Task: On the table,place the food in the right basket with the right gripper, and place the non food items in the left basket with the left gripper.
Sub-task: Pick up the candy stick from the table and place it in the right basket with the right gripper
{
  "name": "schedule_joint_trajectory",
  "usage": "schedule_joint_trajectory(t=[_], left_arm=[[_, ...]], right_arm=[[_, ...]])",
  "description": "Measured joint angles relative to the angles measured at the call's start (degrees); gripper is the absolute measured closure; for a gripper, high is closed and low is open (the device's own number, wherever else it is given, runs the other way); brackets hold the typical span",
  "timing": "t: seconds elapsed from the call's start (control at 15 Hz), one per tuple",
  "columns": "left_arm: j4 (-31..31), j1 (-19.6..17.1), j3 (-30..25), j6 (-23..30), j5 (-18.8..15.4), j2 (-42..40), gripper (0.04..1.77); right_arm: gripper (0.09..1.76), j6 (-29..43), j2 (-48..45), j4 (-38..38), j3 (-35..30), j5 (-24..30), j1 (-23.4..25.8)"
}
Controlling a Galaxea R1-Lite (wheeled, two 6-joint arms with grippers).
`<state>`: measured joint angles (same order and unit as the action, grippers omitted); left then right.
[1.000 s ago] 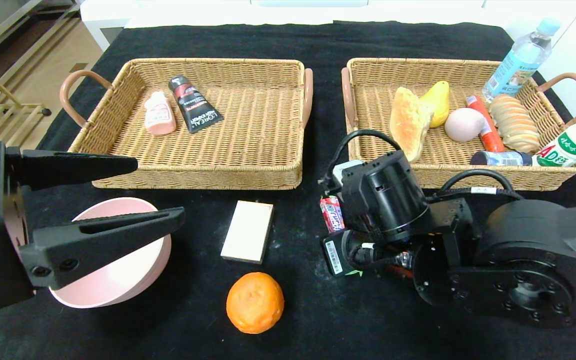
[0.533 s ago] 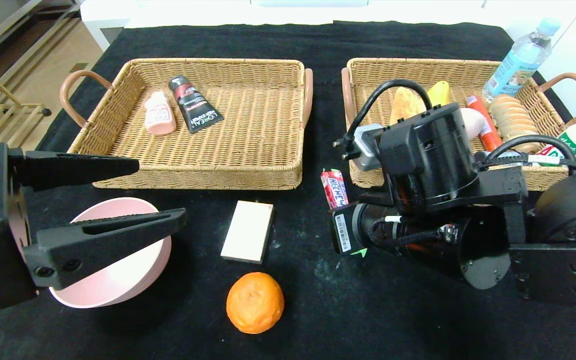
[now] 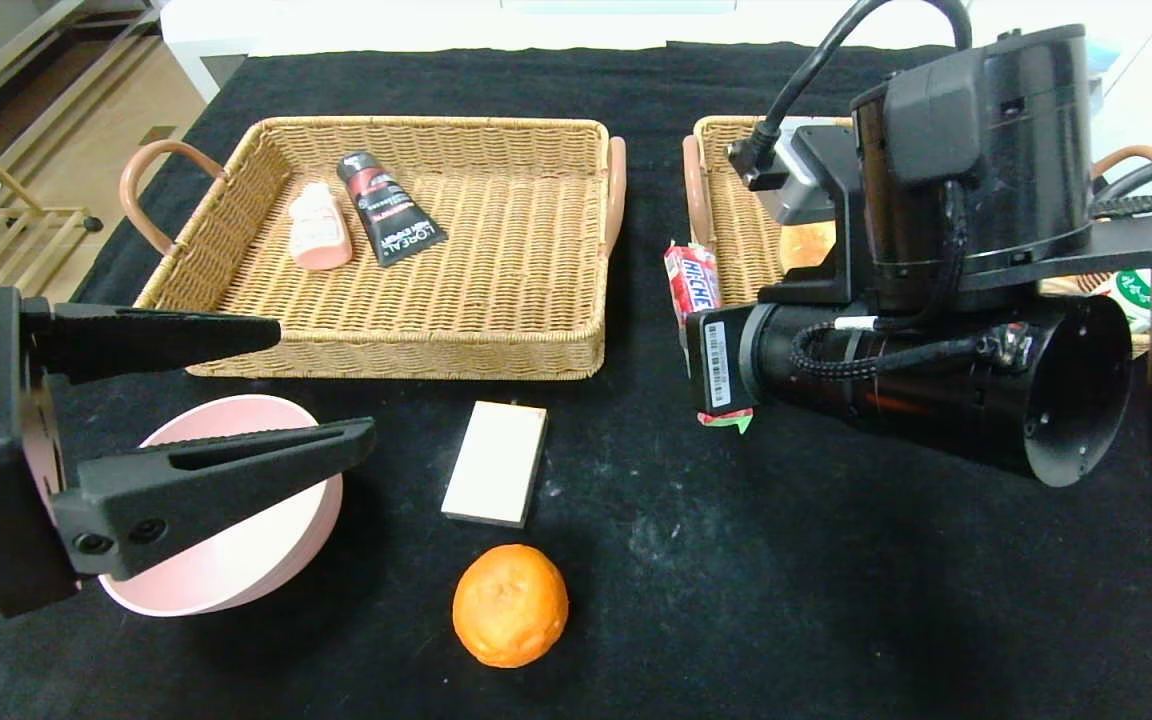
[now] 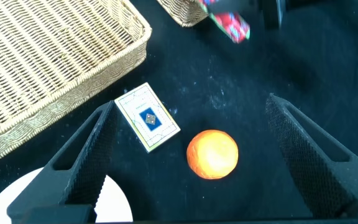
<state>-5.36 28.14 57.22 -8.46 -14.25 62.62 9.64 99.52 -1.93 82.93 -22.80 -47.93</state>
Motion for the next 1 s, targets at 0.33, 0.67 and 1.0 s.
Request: schedule_joint_trajectory(t=[0.33,0.67,1.0], left_arm=[[0.0,0.0,-0.1,0.0,0.0,0.0,0.09],[0.0,0.0,-0.1,0.0,0.0,0.0,0.09],[0.0,0.0,-0.1,0.0,0.0,0.0,0.09]], right_arm=[[1.53,-3.4,-1.2,0.0,1.6,0.2,5.7],[1.53,-6.1,-2.3,-0.1,4.2,2.4,13.6],[1.53,-7.8,-2.3,0.0,7.8,4.5,21.4]])
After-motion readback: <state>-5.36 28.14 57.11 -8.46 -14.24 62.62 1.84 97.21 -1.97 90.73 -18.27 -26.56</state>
